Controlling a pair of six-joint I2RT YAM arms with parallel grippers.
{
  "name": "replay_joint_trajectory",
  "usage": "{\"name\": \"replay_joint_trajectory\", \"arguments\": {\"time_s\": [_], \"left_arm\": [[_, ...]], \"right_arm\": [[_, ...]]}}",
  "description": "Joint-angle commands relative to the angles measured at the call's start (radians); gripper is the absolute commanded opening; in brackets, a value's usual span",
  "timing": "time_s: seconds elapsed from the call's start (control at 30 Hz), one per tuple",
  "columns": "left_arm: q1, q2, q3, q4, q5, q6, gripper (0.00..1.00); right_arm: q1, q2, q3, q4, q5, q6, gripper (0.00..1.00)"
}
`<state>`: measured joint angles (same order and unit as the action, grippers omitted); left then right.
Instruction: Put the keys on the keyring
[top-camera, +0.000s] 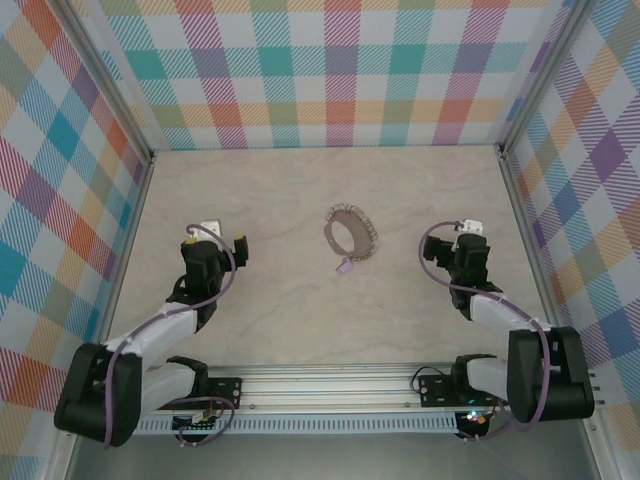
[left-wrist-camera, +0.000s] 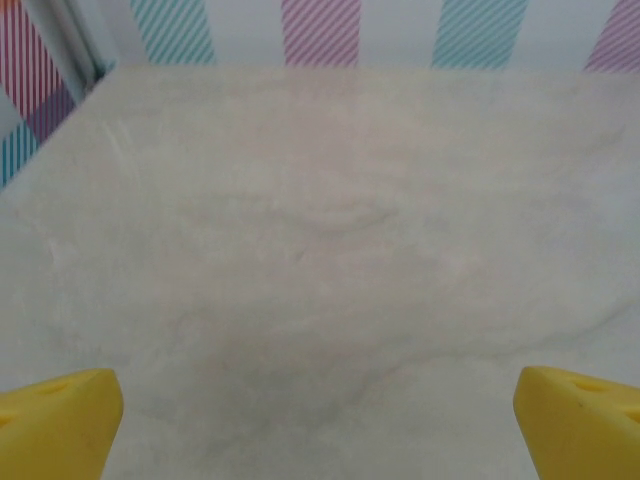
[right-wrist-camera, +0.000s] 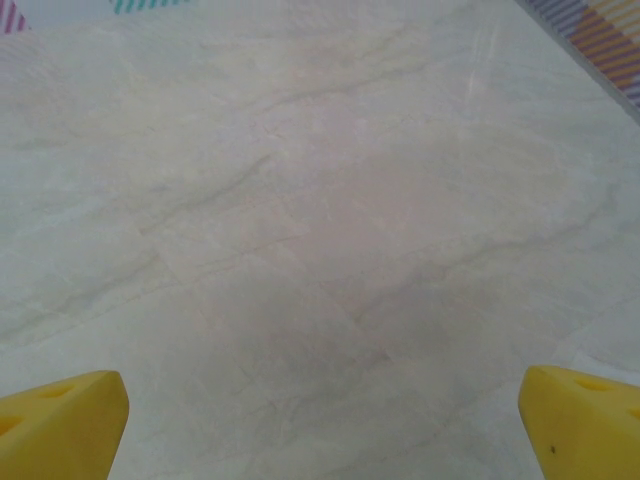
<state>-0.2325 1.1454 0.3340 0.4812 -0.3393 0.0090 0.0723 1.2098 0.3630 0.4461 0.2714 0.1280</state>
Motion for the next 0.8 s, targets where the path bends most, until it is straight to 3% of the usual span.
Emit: {"name": "replay_joint_trajectory", "arguments": {"time_s": [0.0,0.13,0.27,0.37,0.4,0.5,0.77], "left_arm": [[0.036,0.074,-0.049,0.249,-0.008,0.008,1.0],[0.067,0.159,-0.046,0.314,0.024,0.005,1.0],[0.119,0.225,-0.03,0.373,0.1,0.004,1.0],[0.139,0.293,-0.018,0.413,0.12,-0.004,1.0],[0.139,0.326,-0.013,0.431,0.131,-0.001,1.0],[0.14,0.414,-0.007,0.502,0.157,0.013,1.0],[0.175,0.425,0.099,0.308,0.294,0.023,1.0]], "right_arm": [[-0.004,0.055,-0.034,0.278,-0.026,-0.053,1.0],[-0.02,0.12,-0.037,0.35,-0.078,-0.078,1.0],[-0.046,0.246,-0.097,0.596,-0.109,-0.067,1.0],[-0.058,0.346,-0.079,0.668,-0.179,-0.085,1.0],[-0.062,0.319,-0.036,0.523,-0.222,-0.094,1.0],[-0.069,0.328,0.054,0.368,-0.294,-0.116,1.0],[-0.071,0.331,0.052,0.381,-0.294,-0.114,1.0]]}}
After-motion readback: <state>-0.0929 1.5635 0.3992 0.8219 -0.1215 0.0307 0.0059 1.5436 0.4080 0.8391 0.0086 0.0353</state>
